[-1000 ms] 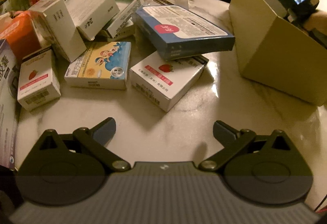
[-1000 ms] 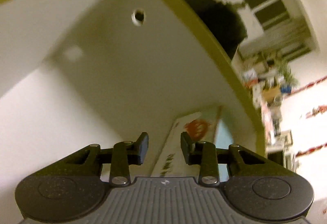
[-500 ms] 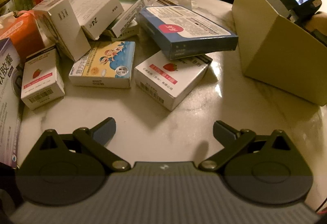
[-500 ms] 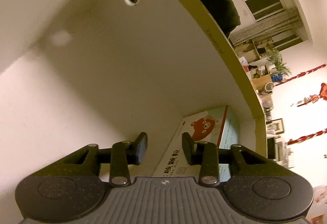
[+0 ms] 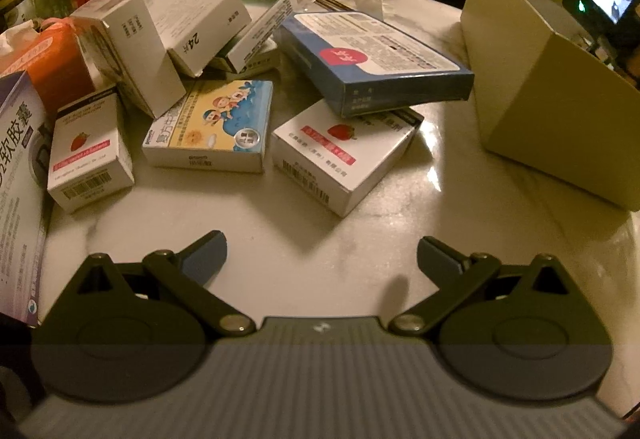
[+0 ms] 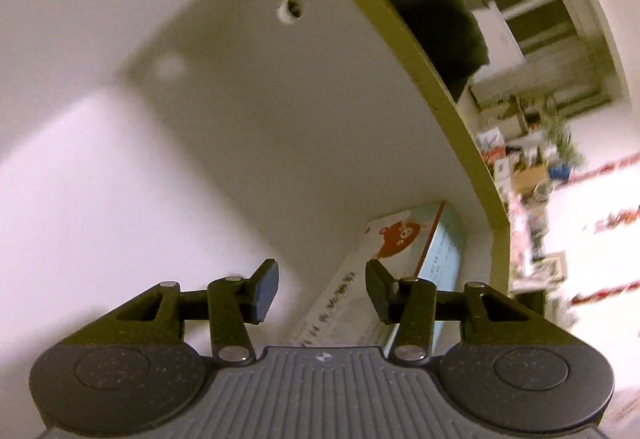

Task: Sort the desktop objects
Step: 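Lower the light-blue box into the deep beige box with the right gripper, then open the right gripper and lift it out of the beige box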

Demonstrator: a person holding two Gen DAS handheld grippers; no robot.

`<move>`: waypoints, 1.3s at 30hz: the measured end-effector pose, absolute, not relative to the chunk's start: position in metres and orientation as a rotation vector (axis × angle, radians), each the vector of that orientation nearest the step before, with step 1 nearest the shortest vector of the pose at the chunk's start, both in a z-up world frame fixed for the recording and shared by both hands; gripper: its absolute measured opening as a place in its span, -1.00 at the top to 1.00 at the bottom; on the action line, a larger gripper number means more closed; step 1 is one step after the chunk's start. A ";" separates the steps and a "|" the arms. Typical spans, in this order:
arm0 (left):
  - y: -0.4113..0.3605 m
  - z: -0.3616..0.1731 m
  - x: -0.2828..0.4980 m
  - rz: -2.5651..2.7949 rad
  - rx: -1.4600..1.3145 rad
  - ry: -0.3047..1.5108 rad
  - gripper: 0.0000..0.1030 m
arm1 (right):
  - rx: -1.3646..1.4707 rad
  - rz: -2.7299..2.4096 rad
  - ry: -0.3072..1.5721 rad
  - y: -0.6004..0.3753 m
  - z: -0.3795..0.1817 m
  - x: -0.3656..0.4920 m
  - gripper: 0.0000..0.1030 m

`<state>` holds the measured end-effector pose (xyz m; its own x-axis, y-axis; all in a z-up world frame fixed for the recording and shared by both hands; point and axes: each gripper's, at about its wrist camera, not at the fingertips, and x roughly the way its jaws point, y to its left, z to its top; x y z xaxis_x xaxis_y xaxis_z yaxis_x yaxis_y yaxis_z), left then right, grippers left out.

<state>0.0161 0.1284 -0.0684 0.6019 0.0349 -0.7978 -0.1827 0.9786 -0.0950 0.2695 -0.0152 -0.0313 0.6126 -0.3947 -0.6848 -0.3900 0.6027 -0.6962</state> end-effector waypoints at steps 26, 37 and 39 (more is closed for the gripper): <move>0.148 -0.060 0.014 0.214 -0.204 0.856 -1.00 | -0.693 0.069 0.792 -0.022 0.015 0.231 -0.72; 0.151 -0.042 -0.001 0.263 -0.129 0.784 -1.00 | -0.502 0.076 0.657 -0.027 0.055 0.161 -0.99; 0.151 -0.039 -0.003 0.271 -0.112 0.780 -1.00 | -0.456 0.095 0.635 -0.032 0.063 0.154 -0.99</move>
<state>-0.0028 0.1514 -0.0388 0.6781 0.1998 -0.7073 -0.2822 0.9593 0.0004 0.1540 -0.0325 0.0631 0.8045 -0.0515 -0.5917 -0.2232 0.8970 -0.3815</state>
